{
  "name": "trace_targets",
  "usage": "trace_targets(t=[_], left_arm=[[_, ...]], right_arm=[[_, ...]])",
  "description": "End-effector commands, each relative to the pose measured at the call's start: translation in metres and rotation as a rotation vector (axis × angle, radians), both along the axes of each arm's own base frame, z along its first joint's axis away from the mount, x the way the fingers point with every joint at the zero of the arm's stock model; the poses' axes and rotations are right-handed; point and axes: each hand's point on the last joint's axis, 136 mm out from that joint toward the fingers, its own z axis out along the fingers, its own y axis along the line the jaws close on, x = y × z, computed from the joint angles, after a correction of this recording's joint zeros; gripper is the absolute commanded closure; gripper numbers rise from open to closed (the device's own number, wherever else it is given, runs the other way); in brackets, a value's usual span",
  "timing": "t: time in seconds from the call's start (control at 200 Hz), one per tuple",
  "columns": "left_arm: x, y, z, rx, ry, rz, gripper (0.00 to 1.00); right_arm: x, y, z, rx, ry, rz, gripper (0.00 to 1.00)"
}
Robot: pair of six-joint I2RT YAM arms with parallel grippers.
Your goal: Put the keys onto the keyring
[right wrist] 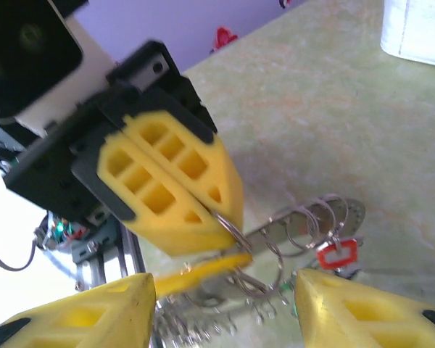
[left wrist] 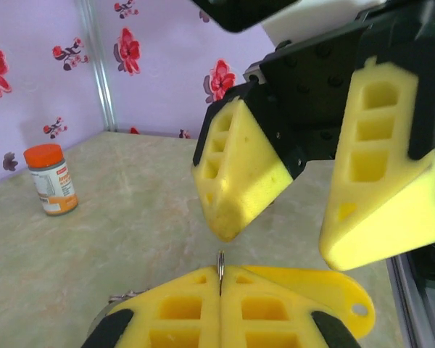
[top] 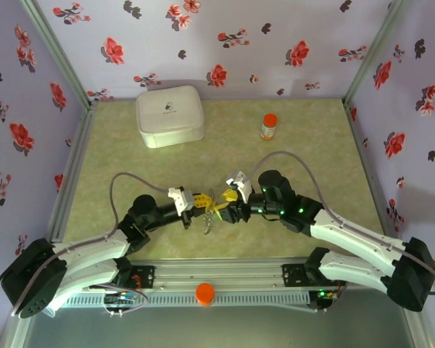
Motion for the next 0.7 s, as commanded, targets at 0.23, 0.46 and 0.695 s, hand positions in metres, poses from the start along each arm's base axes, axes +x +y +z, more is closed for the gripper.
trace_targets(t=[0.23, 0.46, 0.695], left_arm=[[0.007, -0.004, 0.028, -0.065, -0.036, 0.027, 1.0], [0.012, -0.004, 0.018, -0.005, -0.024, 0.055, 1.0], [0.011, -0.003, 0.019, -0.003, -0.032, 0.055, 1.0]], right_arm=[[0.011, 0.008, -0.004, 0.094, 0.117, -0.108, 0.27], [0.008, 0.009, 0.003, 0.1, 0.128, -0.097, 0.16], [0.009, 0.007, -0.017, -0.009, 0.116, -0.111, 0.2]])
